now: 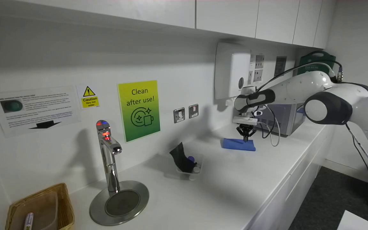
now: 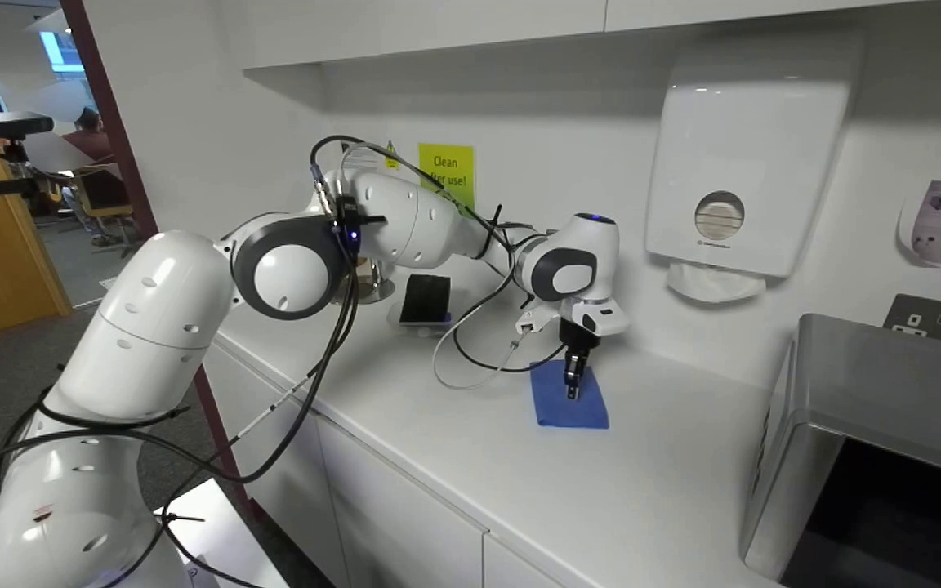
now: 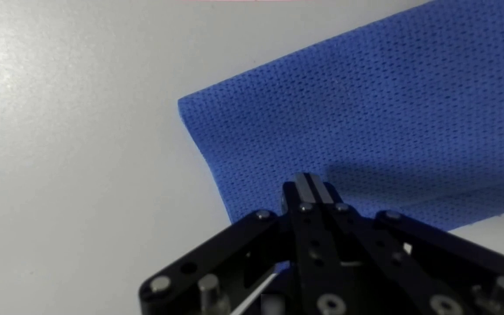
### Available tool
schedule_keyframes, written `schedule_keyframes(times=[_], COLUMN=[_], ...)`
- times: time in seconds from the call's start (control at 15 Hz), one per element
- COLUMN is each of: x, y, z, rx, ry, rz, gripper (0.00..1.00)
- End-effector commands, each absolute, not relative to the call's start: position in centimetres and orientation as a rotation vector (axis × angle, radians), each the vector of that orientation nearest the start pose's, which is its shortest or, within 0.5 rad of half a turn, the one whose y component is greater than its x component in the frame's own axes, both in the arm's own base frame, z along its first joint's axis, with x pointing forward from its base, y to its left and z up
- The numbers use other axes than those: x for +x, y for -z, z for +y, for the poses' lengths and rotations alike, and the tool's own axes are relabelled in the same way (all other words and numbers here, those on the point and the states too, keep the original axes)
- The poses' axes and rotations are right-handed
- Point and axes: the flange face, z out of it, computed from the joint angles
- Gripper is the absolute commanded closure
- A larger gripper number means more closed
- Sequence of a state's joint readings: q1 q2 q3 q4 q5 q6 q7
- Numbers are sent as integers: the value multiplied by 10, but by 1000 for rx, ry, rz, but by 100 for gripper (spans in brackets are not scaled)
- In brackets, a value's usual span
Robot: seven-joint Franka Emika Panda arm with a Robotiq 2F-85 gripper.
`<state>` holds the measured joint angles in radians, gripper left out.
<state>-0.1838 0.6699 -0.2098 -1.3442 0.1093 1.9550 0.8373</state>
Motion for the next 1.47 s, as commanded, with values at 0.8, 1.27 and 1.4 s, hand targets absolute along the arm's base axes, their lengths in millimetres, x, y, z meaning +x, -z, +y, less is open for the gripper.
schedule_keyframes(times=[0.8,1.27,1.4], x=[676,647,636], y=[-323,-327,-330], z=[-244,-255,-256], rx=[-2684,-2740,-2745], ry=[-60,5,26], rz=[1714,1659,1641], gripper=[100,100,100])
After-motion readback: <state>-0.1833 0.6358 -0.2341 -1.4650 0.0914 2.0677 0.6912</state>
